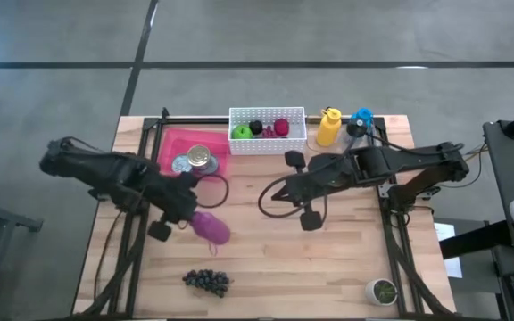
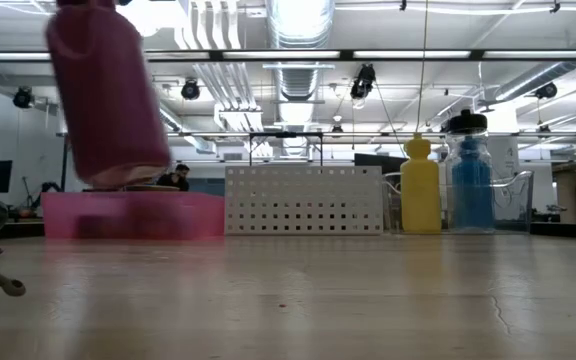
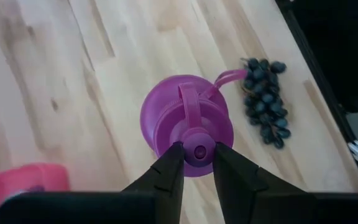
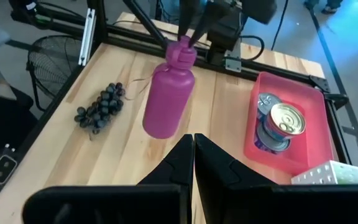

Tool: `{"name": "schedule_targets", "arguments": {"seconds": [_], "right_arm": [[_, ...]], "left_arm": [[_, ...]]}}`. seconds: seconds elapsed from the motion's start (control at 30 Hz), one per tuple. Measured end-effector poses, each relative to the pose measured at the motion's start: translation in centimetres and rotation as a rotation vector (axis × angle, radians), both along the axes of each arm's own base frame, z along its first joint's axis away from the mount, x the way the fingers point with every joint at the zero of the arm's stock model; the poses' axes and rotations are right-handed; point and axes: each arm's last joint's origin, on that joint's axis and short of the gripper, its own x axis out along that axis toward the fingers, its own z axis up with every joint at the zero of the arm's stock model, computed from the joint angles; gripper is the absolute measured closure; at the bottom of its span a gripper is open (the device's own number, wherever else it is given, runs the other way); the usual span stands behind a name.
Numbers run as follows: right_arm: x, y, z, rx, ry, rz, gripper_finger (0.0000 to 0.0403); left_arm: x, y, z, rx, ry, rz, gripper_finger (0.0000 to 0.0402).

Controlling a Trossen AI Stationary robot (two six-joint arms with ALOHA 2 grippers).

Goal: Pick & Place Food Item
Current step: Put the purple water bottle into the transparent bin

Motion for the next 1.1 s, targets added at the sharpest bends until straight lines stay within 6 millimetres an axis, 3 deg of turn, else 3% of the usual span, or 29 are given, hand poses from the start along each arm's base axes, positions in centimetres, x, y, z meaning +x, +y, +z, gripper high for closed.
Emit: {"name": "schedule_targets", "arguments": {"seconds": [0.4,0.7,1.1], "right_arm": [[-1.9,-0.4,1.3,0.009,-0.015,-0.004,0.0394],[-3.1,-0.6,1.7,0.028,0.006,-0.017,0.0394],[-3.5,-0.7,1.9,0.025,0.011,-0.015,0.0394]], "left_arm": [[5.6,0.5,1.2,0.092,-0.034,-0.163,0.0323],[9.3,1.9,-0.7,0.057,0.017,-0.249,0.0323],[12.5,3.9,-3.5,0.024,0.068,-0.257,0.0323]]}}
